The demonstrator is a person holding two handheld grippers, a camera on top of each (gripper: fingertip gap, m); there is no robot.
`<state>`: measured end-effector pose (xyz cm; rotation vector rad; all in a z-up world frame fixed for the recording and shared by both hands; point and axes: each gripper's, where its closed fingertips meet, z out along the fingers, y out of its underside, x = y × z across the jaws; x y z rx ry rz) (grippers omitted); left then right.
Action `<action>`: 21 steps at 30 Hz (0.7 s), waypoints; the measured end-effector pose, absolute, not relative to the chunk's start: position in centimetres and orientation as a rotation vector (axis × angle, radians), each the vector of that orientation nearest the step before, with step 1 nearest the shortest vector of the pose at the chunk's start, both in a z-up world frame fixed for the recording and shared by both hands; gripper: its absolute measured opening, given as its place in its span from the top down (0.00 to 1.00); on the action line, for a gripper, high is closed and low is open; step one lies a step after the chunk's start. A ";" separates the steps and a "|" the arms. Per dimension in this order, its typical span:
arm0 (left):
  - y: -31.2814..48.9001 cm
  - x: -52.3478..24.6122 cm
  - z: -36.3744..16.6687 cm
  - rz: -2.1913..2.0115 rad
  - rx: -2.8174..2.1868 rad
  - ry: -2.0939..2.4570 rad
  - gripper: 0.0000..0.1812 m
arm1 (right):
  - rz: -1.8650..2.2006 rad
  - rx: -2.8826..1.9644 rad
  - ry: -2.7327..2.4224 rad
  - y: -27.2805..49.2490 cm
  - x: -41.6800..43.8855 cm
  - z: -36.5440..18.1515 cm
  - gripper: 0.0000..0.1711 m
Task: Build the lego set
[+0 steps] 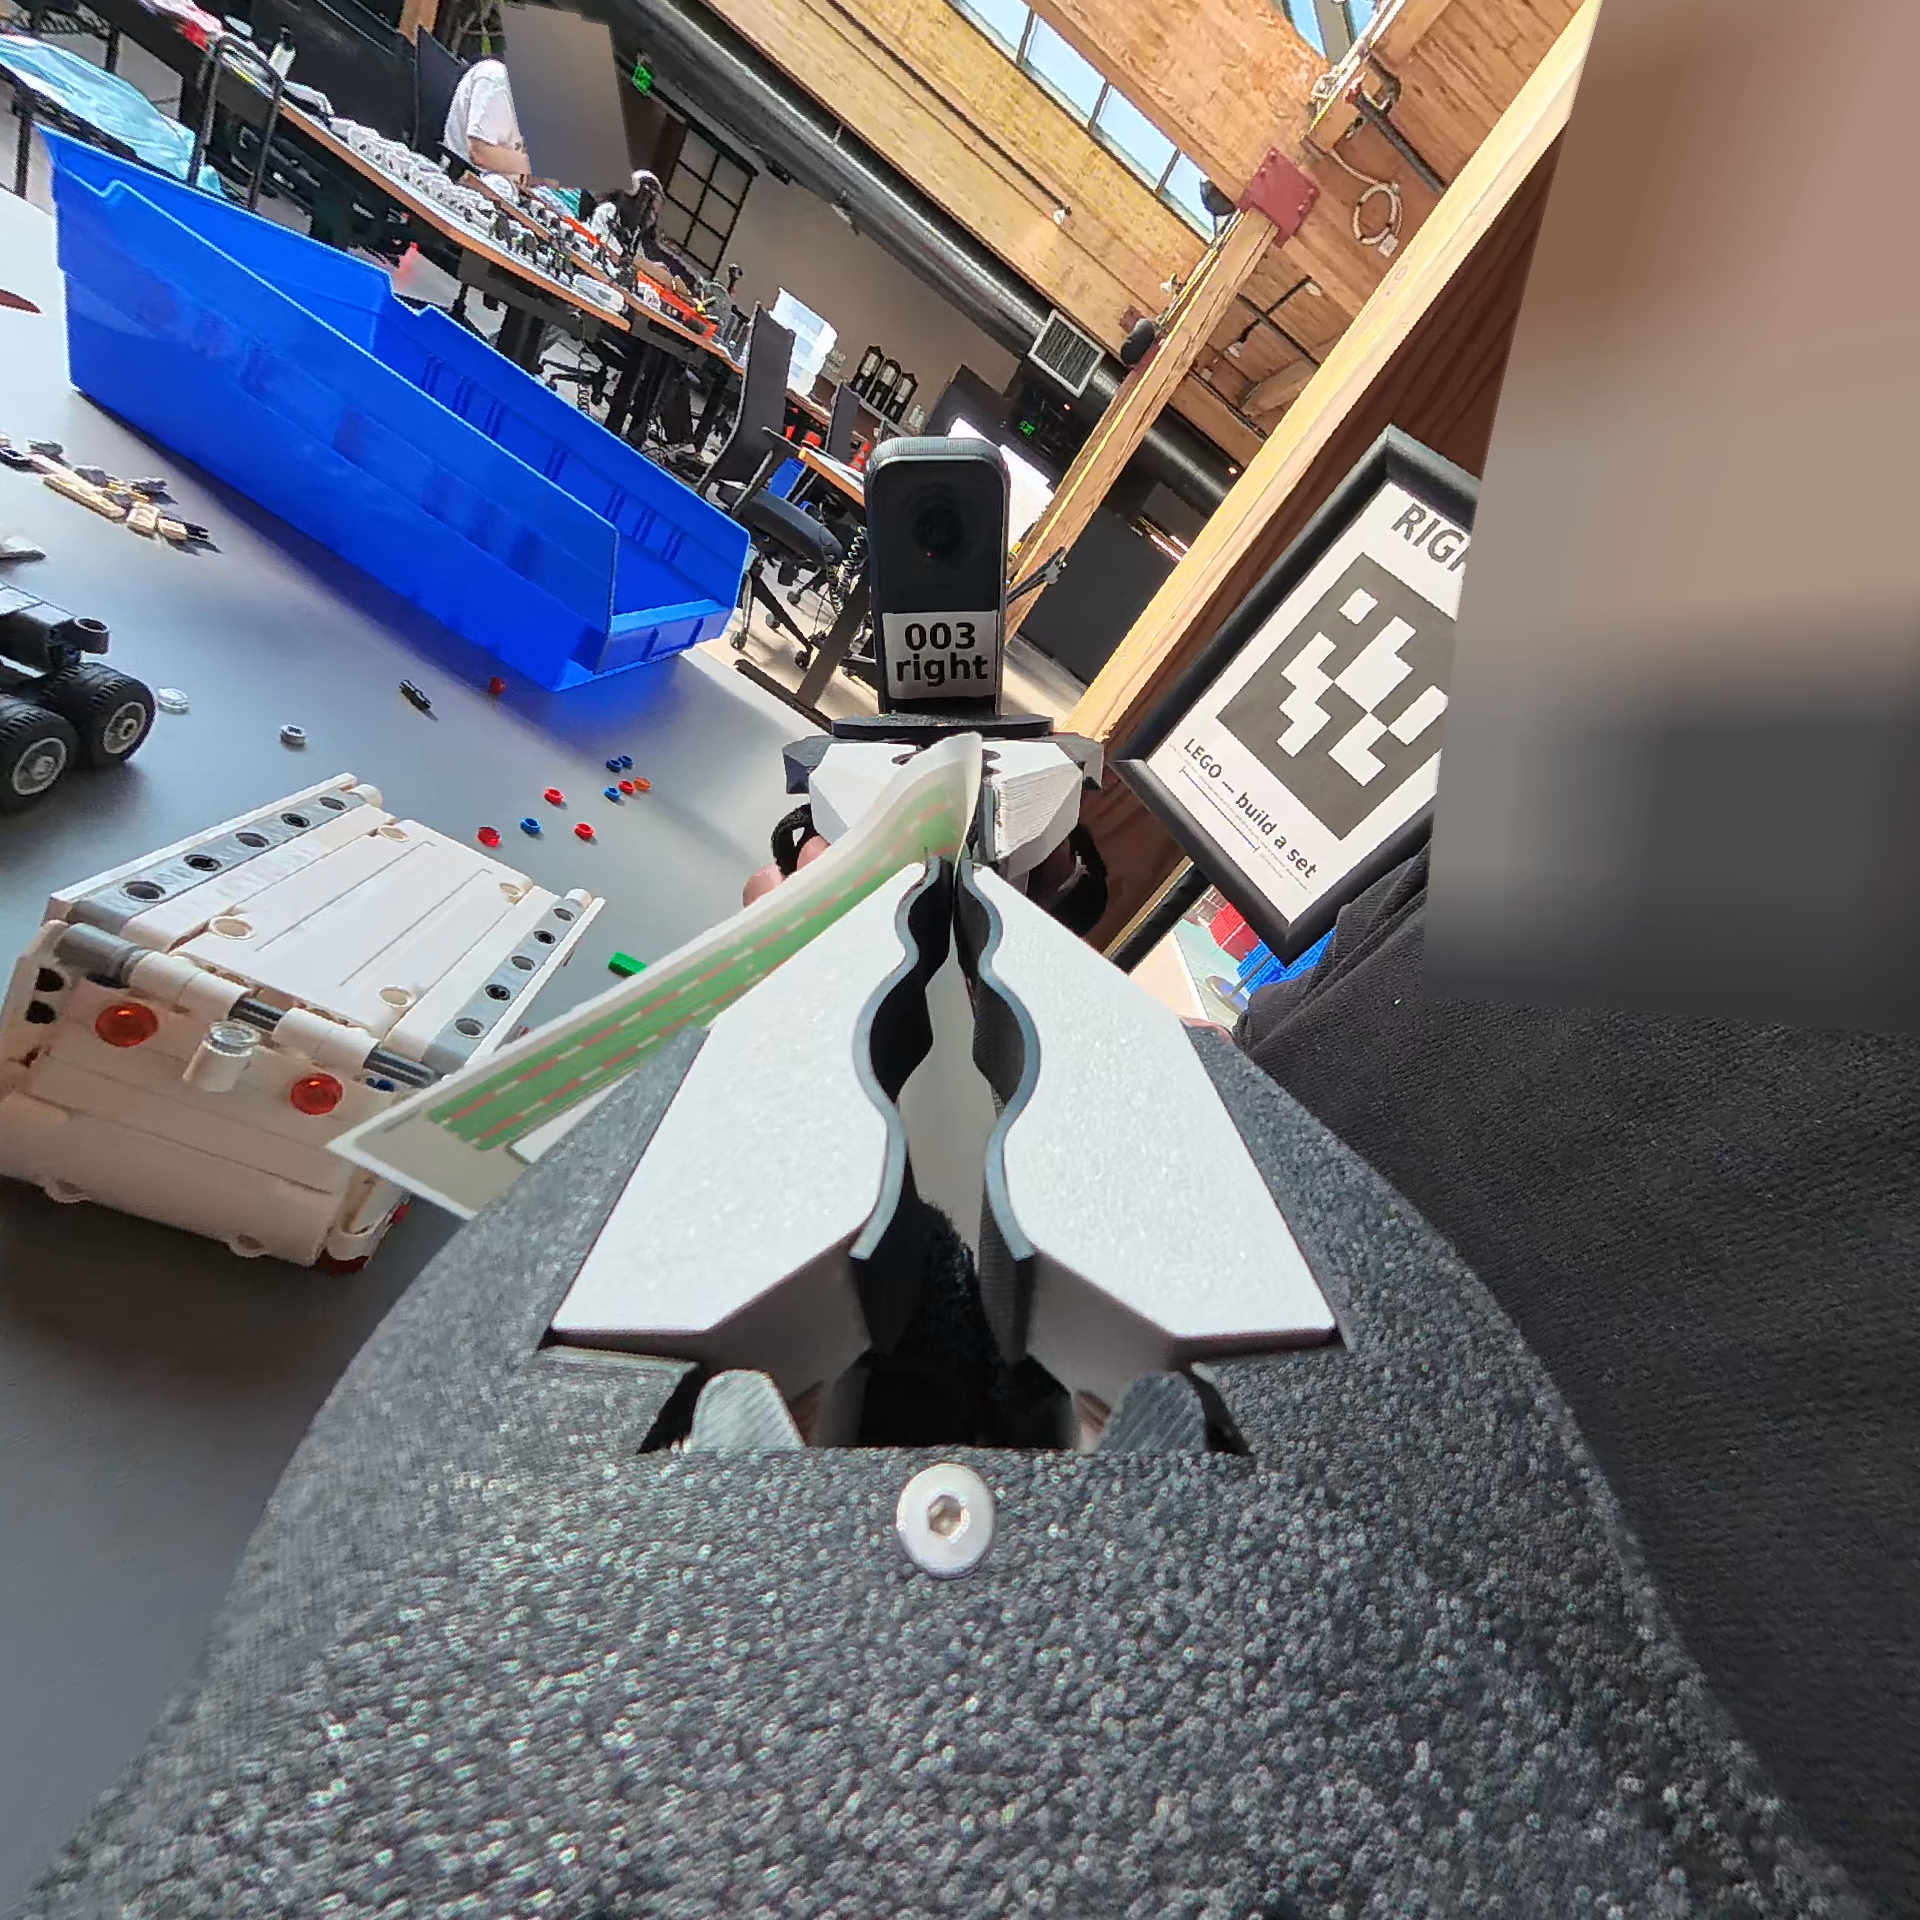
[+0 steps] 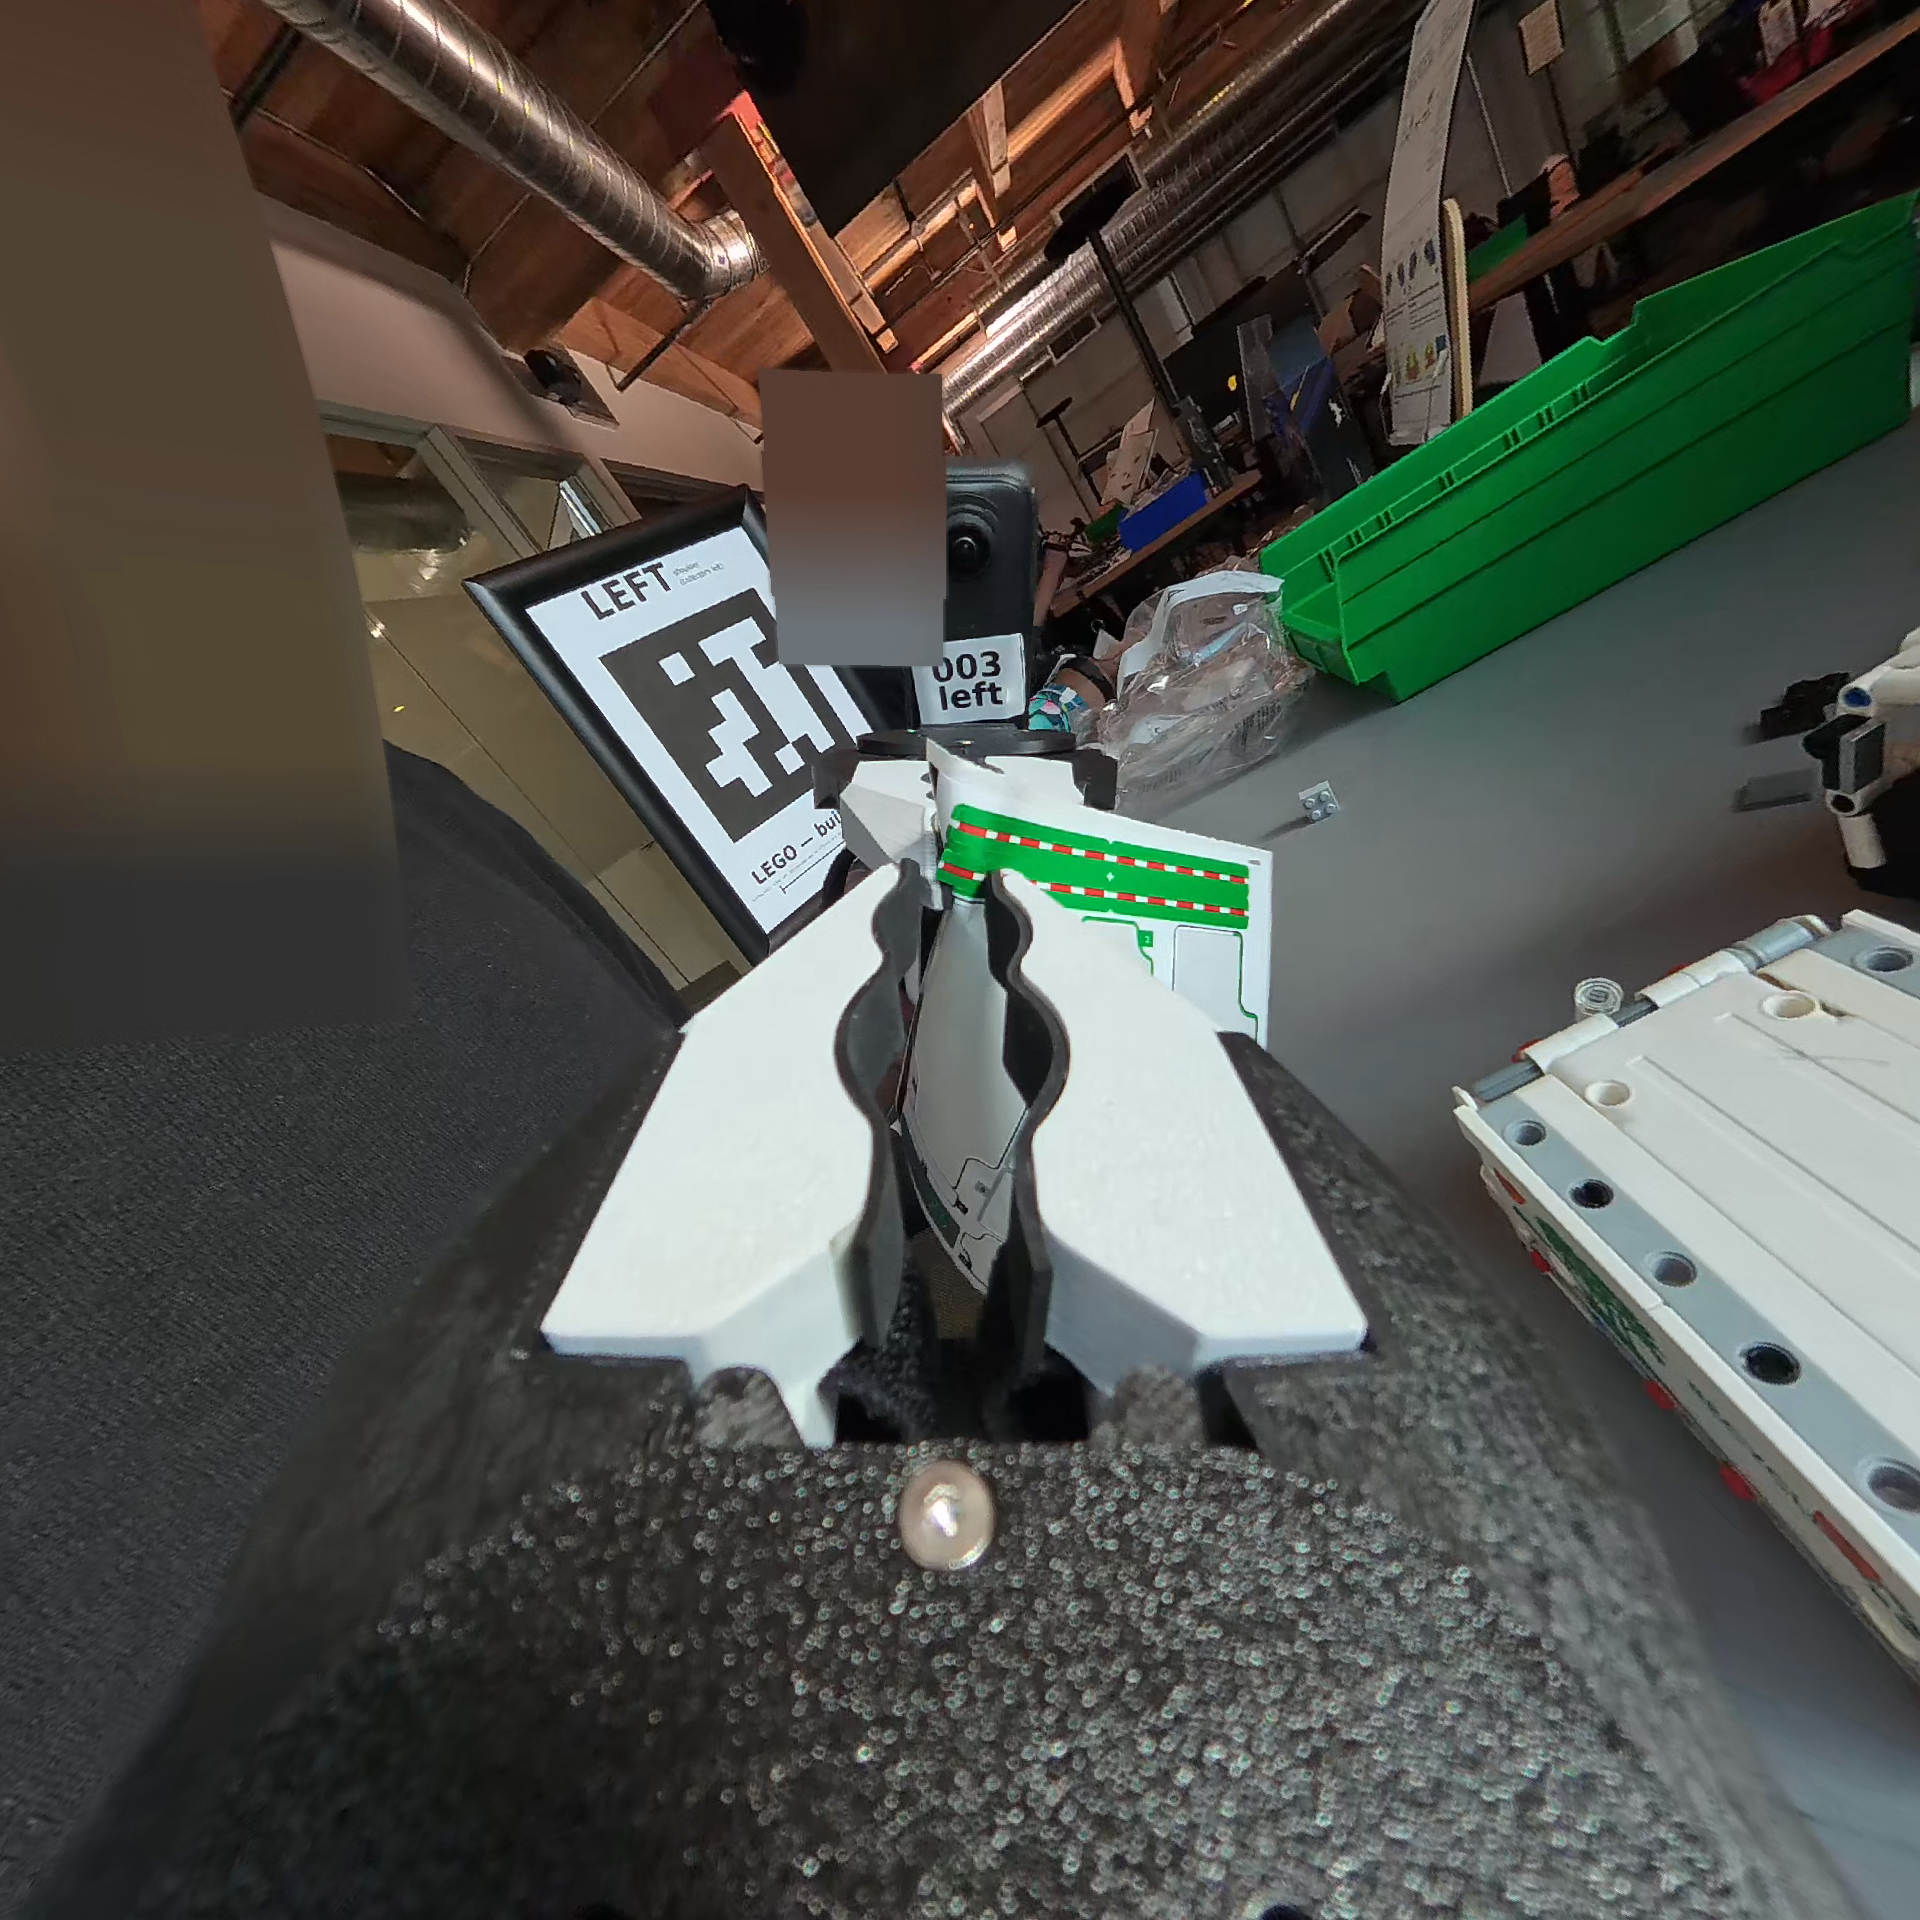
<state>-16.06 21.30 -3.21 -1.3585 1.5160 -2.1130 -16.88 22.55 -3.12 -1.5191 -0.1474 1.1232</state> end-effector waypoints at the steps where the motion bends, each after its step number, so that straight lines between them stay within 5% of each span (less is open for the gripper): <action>1: 21.3 -16.1 -3.2 -2.116 -1.359 1.516 1.00 | 1.131 -1.517 -0.149 22.5 -16.9 -3.1 0.93; 21: 21.3 -15.8 -4.1 -2.015 -1.379 1.547 1.00 | 1.165 -1.510 -0.121 22.7 -16.2 -3.9 0.95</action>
